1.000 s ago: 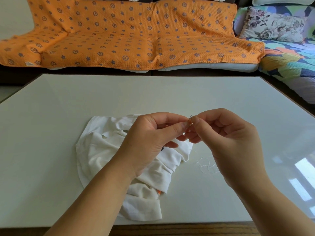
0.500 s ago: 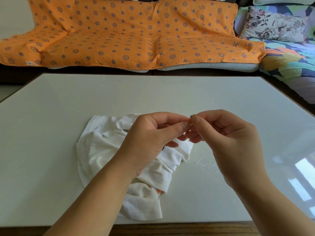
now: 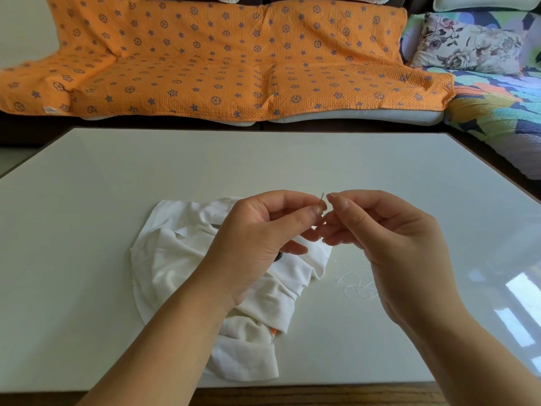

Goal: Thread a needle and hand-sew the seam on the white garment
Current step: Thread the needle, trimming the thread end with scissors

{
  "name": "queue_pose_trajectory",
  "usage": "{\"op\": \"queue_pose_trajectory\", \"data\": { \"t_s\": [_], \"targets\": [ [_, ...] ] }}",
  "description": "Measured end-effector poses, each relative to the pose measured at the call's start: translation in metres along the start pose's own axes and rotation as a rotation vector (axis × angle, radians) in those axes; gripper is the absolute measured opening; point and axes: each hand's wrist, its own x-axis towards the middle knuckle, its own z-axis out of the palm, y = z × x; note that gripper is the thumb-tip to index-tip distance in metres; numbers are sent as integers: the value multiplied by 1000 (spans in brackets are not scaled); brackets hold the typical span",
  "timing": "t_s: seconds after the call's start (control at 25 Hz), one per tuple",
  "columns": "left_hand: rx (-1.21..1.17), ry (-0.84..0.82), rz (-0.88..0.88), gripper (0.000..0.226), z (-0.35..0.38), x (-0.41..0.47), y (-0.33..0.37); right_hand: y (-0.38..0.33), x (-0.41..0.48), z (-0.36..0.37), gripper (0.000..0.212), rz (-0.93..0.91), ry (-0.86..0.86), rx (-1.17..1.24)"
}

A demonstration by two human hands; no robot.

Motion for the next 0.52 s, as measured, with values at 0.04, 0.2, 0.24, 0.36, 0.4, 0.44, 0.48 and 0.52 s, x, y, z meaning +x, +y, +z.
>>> {"op": "queue_pose_trajectory", "data": {
  "t_s": [0.04,0.2,0.24,0.36,0.4,0.44,0.48,0.52],
  "targets": [
    [-20,4,-4,18,0,0,0,0,1,0,10,16,2,20],
    [-61,42,0,13,-1,1,0,0,1,0,11,64,0,-21],
    [-71,57,0,10,-1,1,0,0,1,-1,11,75,1,-41],
    [-96,80,4,8,-2,3,-1,0,1,-1,12,98,-1,-61],
    [-100,77,7,8,-2,3,-1,-1,1,0,12,104,-3,-54],
    [-105,74,10,6,-2,3,0,-1,0,0,12,111,-5,-44],
    [-111,70,15,4,-1,2,0,-2,0,-1,11,118,-7,-33],
    [-120,67,21,3,-1,2,1,-3,0,-1,11,126,-9,-21]
  ]
}}
